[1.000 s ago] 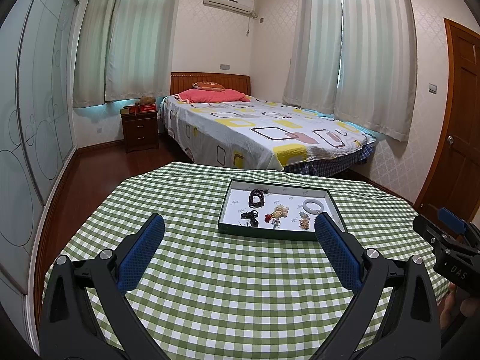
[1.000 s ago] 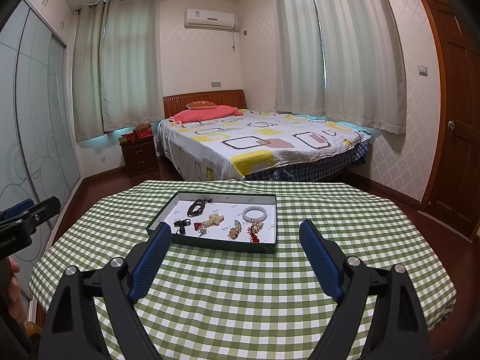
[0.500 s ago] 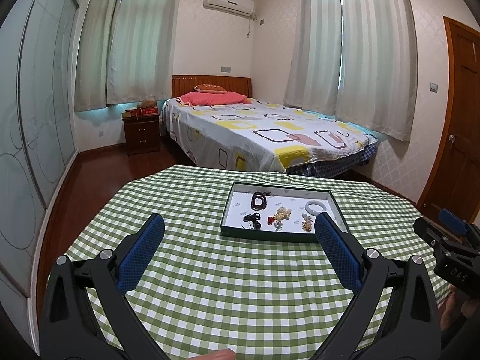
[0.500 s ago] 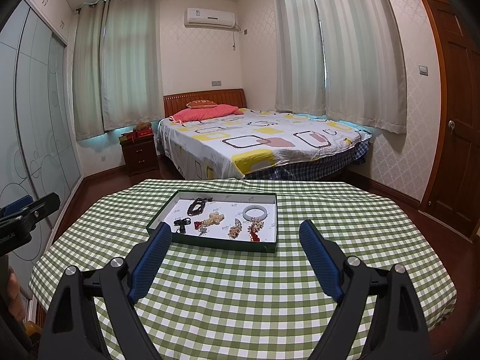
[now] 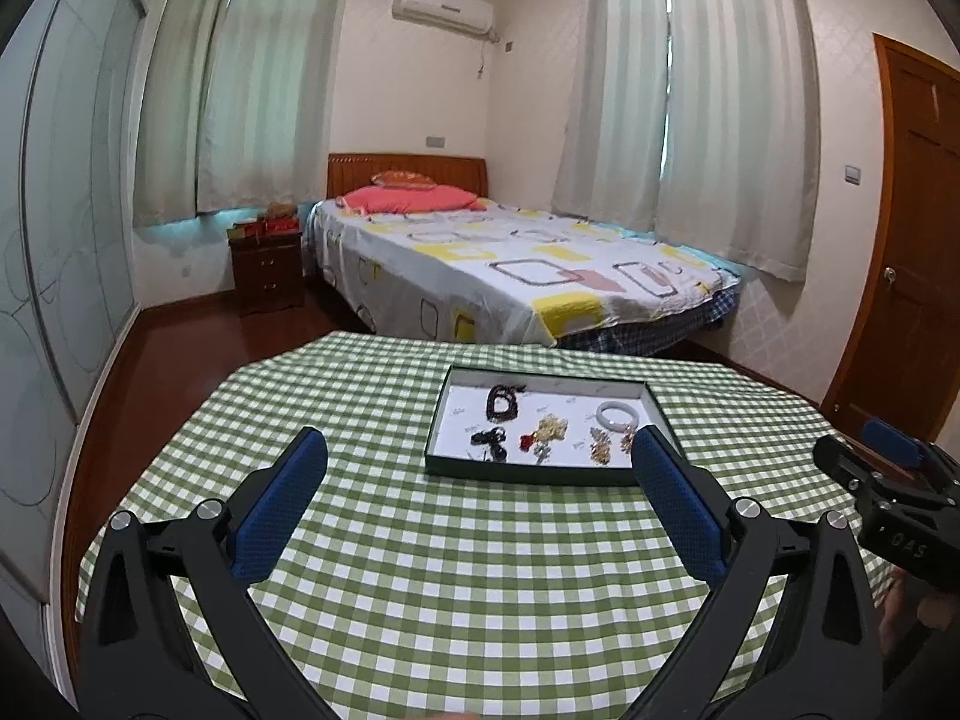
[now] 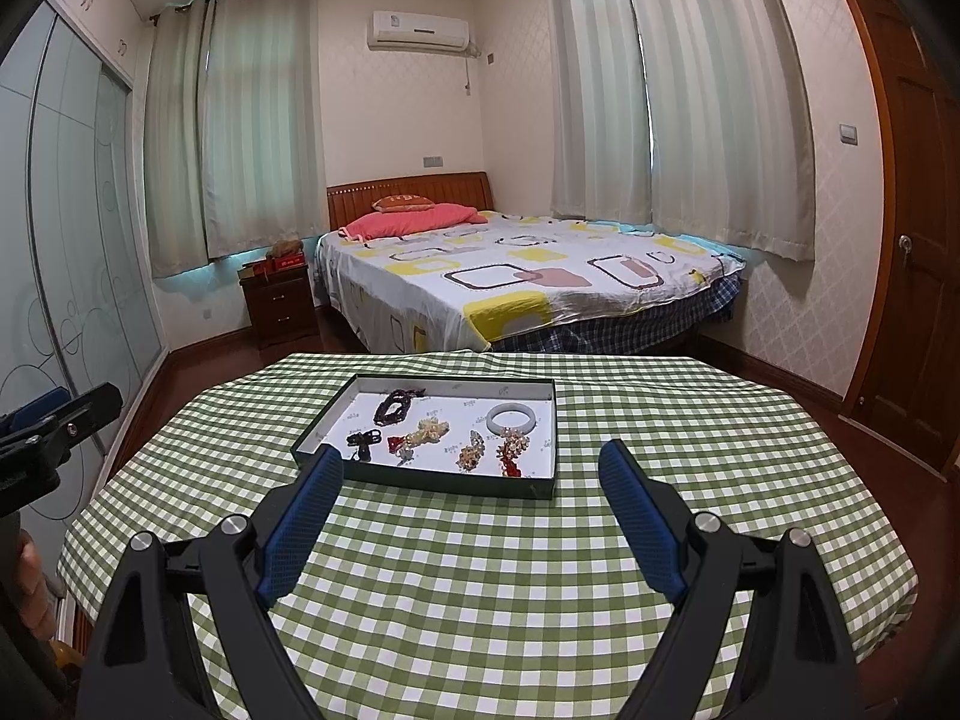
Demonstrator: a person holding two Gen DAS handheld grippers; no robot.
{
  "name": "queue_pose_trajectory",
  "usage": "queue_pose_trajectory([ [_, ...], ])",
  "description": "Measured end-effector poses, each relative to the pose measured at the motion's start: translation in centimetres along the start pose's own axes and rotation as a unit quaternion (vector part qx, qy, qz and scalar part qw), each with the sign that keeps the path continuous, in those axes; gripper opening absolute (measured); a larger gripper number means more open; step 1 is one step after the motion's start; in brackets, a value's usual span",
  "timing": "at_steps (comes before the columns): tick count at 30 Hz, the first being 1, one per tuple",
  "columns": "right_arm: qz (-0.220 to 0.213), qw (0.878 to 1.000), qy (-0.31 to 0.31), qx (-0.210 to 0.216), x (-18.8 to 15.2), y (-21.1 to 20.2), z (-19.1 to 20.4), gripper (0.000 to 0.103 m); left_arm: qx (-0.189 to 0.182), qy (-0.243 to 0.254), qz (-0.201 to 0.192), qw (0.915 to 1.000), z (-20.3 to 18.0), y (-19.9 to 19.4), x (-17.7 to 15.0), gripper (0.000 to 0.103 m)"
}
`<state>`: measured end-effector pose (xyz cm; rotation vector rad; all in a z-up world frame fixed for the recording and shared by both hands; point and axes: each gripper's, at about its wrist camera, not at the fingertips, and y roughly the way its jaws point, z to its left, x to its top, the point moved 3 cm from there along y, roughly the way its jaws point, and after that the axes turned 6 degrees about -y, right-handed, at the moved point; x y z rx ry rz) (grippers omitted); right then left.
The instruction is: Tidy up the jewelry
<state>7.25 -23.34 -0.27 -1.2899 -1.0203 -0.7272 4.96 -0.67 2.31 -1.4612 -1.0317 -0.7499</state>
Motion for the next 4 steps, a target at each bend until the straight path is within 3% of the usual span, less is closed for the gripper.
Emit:
queue_pose_trajectory([
  [4,0.007,1.000,0.002,-0.001,-0.4,0.6,-0.2,0.084,0.010,-0.006,0.024,0.9996,0.9,1.8,-0.7,0.099],
])
